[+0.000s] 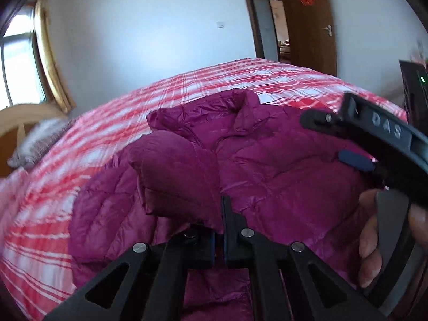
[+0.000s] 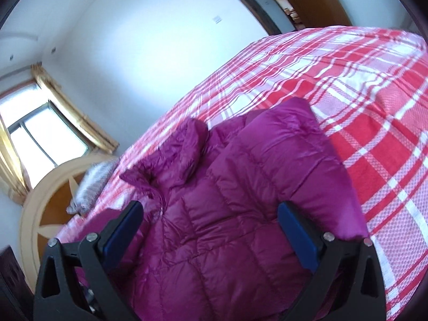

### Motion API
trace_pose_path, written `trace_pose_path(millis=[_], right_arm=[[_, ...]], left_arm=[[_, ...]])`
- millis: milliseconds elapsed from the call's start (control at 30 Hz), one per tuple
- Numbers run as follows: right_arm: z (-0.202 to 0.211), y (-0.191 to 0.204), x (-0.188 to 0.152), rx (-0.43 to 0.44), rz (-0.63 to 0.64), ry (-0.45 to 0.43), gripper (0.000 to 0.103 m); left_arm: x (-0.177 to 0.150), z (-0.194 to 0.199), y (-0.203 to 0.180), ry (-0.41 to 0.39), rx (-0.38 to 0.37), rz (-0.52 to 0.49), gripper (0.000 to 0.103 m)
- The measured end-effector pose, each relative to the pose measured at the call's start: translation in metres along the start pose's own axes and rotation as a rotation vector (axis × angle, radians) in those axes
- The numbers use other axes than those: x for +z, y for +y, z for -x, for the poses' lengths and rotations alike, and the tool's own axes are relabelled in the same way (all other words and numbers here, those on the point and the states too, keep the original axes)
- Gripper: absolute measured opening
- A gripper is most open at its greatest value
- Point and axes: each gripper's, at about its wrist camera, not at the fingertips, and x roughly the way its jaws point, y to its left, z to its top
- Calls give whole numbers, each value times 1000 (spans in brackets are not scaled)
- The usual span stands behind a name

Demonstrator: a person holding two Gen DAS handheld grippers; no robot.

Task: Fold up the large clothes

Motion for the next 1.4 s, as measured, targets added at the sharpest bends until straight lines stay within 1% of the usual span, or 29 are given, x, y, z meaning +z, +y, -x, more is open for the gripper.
trace_pose_path(millis=[100,167,200,233,267,300,333,367,433,467,533,600,633,667,700,767,800,833,900,933,967,1033,1100,1167,1200,1233,1267,1300,1400], right_arm=[[5,-10,3,23,-52,-26,103],[6,-11,5,27,-61,-32,103],[6,-10,5,25,-58,-31,103],[6,-10,5,22,-55,-30,103],[7,-11,5,21,-52,-31,103],[7,-10,5,21,-53,-30,103],[7,-11,5,21,-53,-30,103],[8,-13,5,21,-53,-30,103],[9,-14,4,22,-52,-31,103],[9,-16,4,26,-55,-32,103],[10,-18,4,32,-59,-33,103],[12,-19,4,41,-65,-37,103],[13,-20,4,46,-70,-40,103],[17,-22,6,33,-78,-50,103],[24,-23,8,-9,-85,-79,103],[45,-19,13,-132,-82,-148,103],[55,-10,17,-168,-58,-165,103],[59,-2,20,-176,-32,-168,103],[56,34,22,-205,109,-118,103],[47,60,18,-207,218,-64,101],[39,77,12,-199,288,-27,100],[16,108,-5,-220,422,78,93],[-5,117,-22,-231,468,156,87],[-26,114,-40,-293,502,225,85],[-35,110,-45,-311,507,258,85],[-43,105,-52,-330,508,290,85],[-47,98,-59,-342,511,302,86],[-47,94,-61,-342,513,296,88],[-47,84,-61,-337,485,316,90]], left_arm=[[1,20,-4,-48,-16,-37,4],[1,33,-4,-83,-25,-63,7],[1,35,-5,-89,-29,-66,15],[1,39,-2,-97,-36,-61,39],[1,40,-1,-107,-32,-58,57],[0,44,2,-128,5,-52,92],[0,47,3,-150,35,-48,99],[0,53,3,-184,47,-58,99],[3,58,3,-197,49,-79,99],[6,62,7,-210,75,-68,99],[10,65,21,-215,95,-19,99],[11,65,46,-207,116,55,99],[11,63,64,-194,145,96,99],[11,60,76,-180,167,116,99],[9,56,91,-154,193,138,99],[5,46,120,-107,249,187,99],[4,38,135,-90,278,222,99],[3,30,148,-68,299,263,99],[-1,13,167,-28,302,350,99],[-2,6,172,-19,290,383,99],[-3,-4,177,-6,270,420,99],[-5,-20,177,21,243,442,99],[-7,-41,170,82,205,420,99],[-11,-58,156,131,230,373,99],[-16,-69,151,172,249,334,99],[-20,-75,147,190,255,322,99],[-25,-80,146,212,233,330,99],[-27,-83,150,229,205,348,99],[-34,-94,161,278,145,410,102]])
